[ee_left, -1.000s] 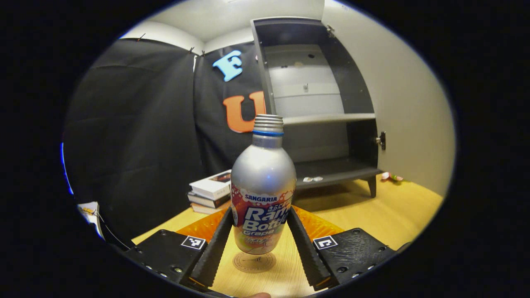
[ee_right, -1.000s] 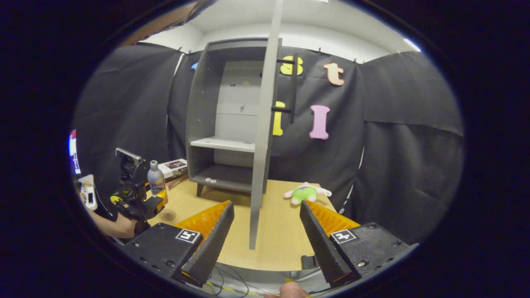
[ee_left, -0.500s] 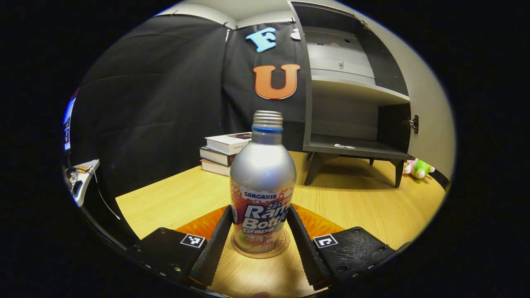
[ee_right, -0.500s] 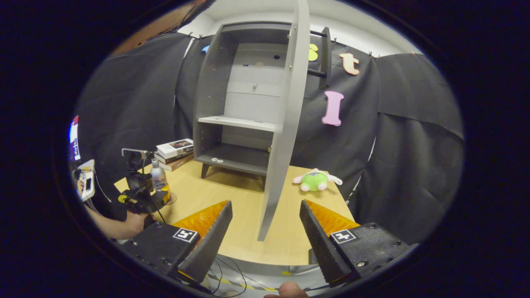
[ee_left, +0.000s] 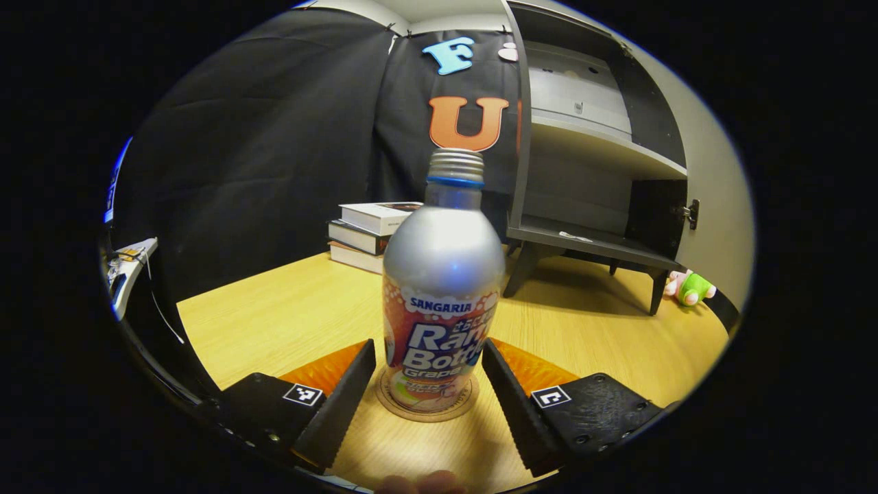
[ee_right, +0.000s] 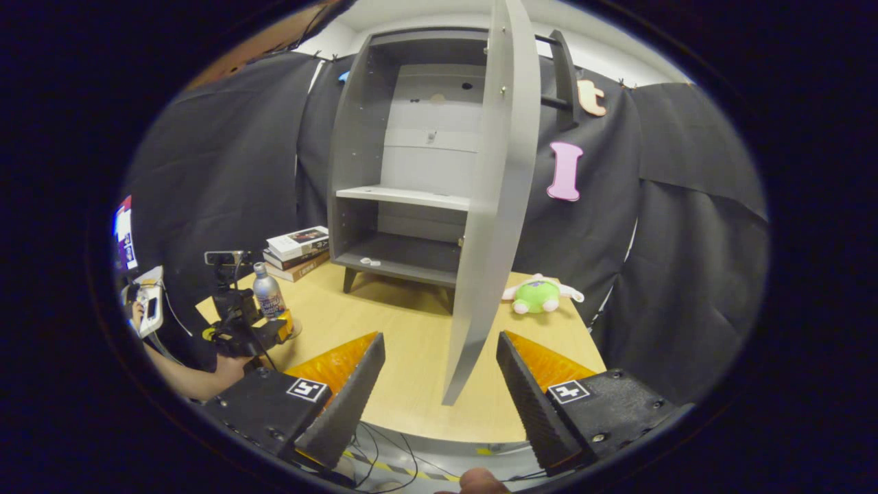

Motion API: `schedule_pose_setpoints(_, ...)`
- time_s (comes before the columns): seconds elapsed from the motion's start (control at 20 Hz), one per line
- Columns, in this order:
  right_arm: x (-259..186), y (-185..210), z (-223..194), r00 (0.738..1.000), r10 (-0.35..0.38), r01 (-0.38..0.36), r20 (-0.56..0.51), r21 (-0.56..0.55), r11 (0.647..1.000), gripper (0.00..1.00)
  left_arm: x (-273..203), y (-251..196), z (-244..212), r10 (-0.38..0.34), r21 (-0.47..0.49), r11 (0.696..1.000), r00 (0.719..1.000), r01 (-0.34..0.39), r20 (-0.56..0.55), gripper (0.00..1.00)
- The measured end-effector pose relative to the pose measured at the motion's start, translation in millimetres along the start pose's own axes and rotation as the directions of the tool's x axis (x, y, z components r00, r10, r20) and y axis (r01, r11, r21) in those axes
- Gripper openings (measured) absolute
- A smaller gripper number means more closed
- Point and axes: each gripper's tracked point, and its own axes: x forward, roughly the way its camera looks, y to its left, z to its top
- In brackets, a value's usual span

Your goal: Open the cabinet door with the right hand, grasp the bottle in the cabinet with the left hand and place it on the coaster, then close the cabinet door with the right hand.

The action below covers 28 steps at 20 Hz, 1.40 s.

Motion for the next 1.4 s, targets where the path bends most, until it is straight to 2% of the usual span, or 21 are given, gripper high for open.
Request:
schedule_pose_setpoints(0.1, 4, 2, 1, 1.0, 0.001, -0.001, 0.004, -0.002, 1.0, 1.0, 1, -6, -1, -0.019, 0.039, 0.999, 1.0, 0.018, 0.009, 0.94)
schedule_pose_setpoints(0.25, 1, 8, -1, 1.0, 0.025, -0.025, -0.001, 0.006, 1.0, 1.0, 1, -8, 2, -0.007, 0.1, 0.995, 1.0, 0.004, 0.03, 0.94)
schedule_pose_setpoints(0.5, 3, 8, -4, 0.999, 0.038, -0.038, -0.006, 0.007, 0.999, 1.0, -2, -2, 3, 0.009, 0.089, 0.996, 1.0, -0.011, 0.022, 0.93)
schedule_pose_setpoints(0.65, 1, 8, -6, 0.999, 0.039, -0.039, -0.018, 0.029, 0.999, 1.0, -10, 2, 25, -0.002, 0.103, 0.995, 0.999, -0.002, 0.042, 0.93)
schedule_pose_setpoints(0.8, -2, 5, 2, 0.999, 0.027, -0.028, 0.019, 0.047, 0.999, 1.0, -26, 2, 55, -0.035, 0.19, 0.982, 0.996, 0.02, 0.078, 0.93)
schedule_pose_setpoints(0.95, -13, -5, 8, 0.999, 0.02, -0.022, 0.041, 0.047, 0.999, 1.0, -45, -13, 88, -0.102, 0.271, 0.961, 0.986, 0.063, 0.135, 0.93)
schedule_pose_setpoints(1.1, -22, -17, 26, 0.997, 0.007, -0.013, 0.078, 0.069, 0.998, 1.0, -73, -28, 126, -0.14, 0.302, 0.95, 0.976, 0.083, 0.17, 0.95)
schedule_pose_setpoints(1.3, -42, -32, 67, 0.985, 0.002, -0.015, 0.172, 0.076, 0.997, 1.0, -114, -61, 209, -0.22, 0.304, 0.942, 0.947, 0.143, 0.236, 0.96)
schedule_pose_setpoints(1.4, -57, -46, 91, 0.977, -0.016, -0.001, 0.213, 0.078, 0.997, 1.0, -138, -70, 254, -0.22, 0.33, 0.935, 0.945, 0.132, 0.244, 0.96)
